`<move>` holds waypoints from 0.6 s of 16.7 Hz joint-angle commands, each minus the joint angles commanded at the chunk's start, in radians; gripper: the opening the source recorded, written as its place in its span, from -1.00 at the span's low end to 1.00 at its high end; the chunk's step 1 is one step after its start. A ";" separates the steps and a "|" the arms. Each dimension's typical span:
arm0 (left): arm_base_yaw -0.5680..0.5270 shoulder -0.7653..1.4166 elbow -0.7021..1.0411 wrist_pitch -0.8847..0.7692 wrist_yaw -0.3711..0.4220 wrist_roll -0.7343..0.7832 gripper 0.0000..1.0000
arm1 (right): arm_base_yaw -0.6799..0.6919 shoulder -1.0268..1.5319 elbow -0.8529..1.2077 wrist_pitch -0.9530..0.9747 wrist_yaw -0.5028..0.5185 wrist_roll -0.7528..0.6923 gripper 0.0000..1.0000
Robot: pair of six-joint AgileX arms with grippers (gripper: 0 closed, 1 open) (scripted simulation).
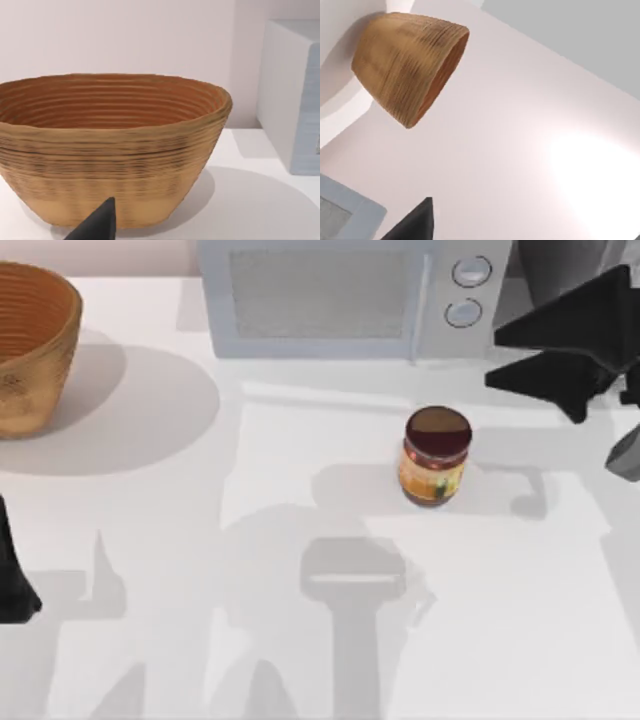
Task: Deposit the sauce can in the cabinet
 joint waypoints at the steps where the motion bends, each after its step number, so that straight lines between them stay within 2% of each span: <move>1: 0.000 0.000 0.000 0.000 0.000 0.000 1.00 | -0.002 0.049 0.023 0.000 -0.015 0.101 1.00; 10: 0.000 0.000 0.000 0.000 0.000 0.000 1.00 | -0.035 0.429 0.175 -0.004 -0.082 0.907 1.00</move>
